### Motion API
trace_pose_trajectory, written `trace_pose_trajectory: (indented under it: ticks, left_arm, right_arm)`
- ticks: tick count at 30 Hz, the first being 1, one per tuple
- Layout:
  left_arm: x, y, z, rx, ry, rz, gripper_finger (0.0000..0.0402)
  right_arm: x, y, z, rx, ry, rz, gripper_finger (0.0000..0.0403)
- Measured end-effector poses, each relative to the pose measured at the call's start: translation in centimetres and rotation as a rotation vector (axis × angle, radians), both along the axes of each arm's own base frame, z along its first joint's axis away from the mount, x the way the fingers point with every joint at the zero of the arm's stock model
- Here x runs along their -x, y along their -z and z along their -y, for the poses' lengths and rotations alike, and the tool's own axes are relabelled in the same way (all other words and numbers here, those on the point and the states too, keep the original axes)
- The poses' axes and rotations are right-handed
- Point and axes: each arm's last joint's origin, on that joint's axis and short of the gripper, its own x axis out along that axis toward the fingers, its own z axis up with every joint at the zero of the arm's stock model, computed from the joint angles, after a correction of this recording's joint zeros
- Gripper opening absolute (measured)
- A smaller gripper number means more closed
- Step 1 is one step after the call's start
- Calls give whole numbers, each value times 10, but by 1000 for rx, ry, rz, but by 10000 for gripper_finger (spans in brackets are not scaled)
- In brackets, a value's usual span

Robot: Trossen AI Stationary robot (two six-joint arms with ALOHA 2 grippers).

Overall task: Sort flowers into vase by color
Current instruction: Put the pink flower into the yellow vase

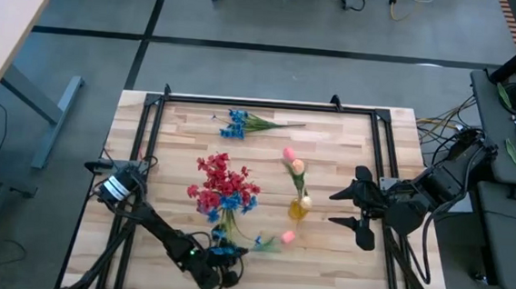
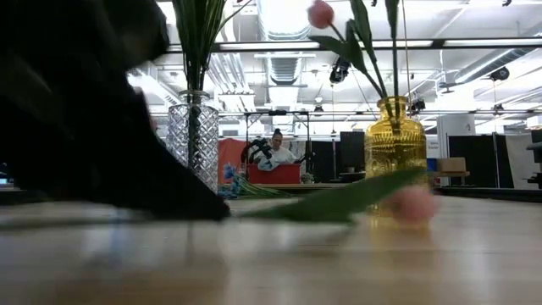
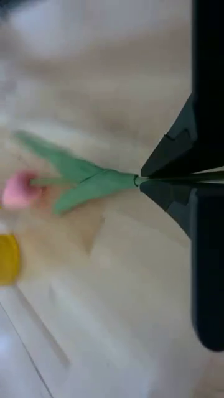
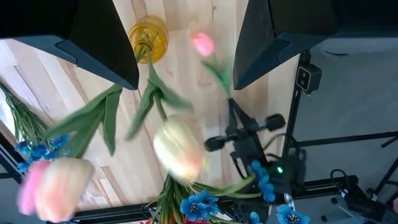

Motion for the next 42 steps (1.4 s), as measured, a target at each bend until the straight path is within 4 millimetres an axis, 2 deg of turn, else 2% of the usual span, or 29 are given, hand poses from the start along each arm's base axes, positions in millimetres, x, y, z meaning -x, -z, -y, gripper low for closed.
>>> trace_pose_trajectory:
  ticks: [6,12,19,23,28,32,38,42]
  left_arm:
    - [15,-31,8,14,14,29,1]
    - [31,-72,15,-14,52,96,0]
    - [40,-129,20,-2,76,289,0]
    - [40,-149,25,-45,159,379,0]
    - [39,-167,28,-102,229,497,0]
    - [35,-174,27,-146,218,576,0]
    - [24,-170,22,-182,205,594,0]
    - [16,-165,18,-172,218,619,0]
  right_arm:
    - [0,0,0,2,-1,0,254]
    - [0,2,0,7,-3,-3,254]
    - [-3,21,-11,58,-67,-3,254]
    - [-4,32,-23,78,-140,35,254]
    - [-4,47,-41,105,-251,132,254]
    - [-9,64,-54,114,-322,285,254]
    - [-24,84,-73,150,-363,553,253]
    - [-37,94,-86,185,-358,664,248]
